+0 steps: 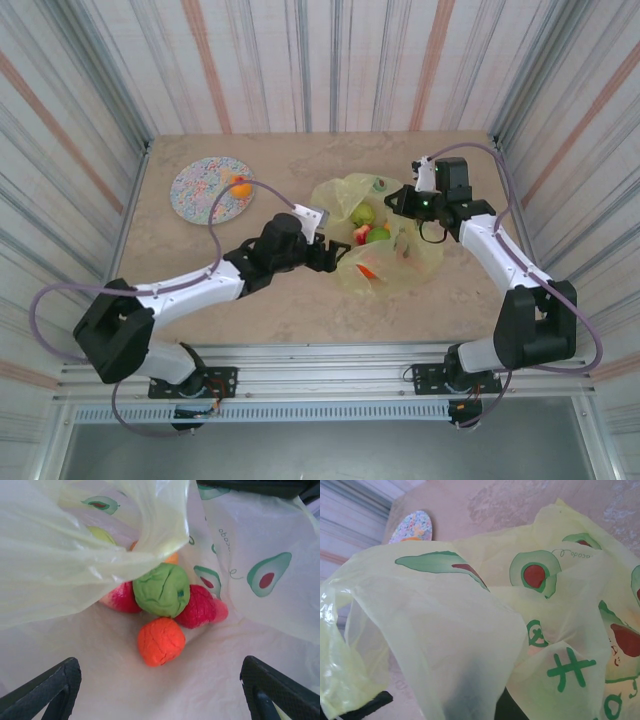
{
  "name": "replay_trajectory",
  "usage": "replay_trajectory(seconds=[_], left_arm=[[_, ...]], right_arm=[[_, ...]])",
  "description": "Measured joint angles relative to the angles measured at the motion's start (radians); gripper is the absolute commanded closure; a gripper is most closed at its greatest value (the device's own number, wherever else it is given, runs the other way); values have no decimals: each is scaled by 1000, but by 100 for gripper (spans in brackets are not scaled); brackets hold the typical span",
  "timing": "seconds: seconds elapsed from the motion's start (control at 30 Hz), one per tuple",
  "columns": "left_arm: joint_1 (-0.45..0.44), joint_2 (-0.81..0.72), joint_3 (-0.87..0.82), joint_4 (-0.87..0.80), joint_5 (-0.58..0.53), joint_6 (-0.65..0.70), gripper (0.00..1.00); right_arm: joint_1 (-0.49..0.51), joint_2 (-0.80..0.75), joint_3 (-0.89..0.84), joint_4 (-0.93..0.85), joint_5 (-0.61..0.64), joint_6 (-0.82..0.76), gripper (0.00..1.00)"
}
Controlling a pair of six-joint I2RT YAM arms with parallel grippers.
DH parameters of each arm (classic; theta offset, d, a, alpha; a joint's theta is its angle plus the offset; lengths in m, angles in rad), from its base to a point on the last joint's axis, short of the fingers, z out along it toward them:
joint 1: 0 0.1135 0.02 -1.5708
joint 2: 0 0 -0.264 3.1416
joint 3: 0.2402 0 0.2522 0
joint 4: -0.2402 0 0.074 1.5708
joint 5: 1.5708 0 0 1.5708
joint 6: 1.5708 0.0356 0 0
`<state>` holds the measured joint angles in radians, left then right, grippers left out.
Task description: Place the fruits into the plastic bag
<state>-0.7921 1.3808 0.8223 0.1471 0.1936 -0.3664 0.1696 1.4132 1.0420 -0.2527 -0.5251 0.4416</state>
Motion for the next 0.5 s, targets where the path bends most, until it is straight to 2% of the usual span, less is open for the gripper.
replay_trajectory(seconds=[0.13, 0.3, 0.4, 0.5], left_arm=[[25, -26, 0, -46, 95, 61, 13], [46, -80, -2, -79, 154, 108, 13], [97, -153, -27, -76, 148, 106, 11], [162, -216, -37, -91, 90, 82, 9]], right_arm=[[0, 8, -1, 3, 0, 0, 99], [-2, 8, -6, 8, -1, 0, 99], [-7, 8, -15, 11, -5, 0, 99], [-13, 8, -19, 13, -7, 0, 99]])
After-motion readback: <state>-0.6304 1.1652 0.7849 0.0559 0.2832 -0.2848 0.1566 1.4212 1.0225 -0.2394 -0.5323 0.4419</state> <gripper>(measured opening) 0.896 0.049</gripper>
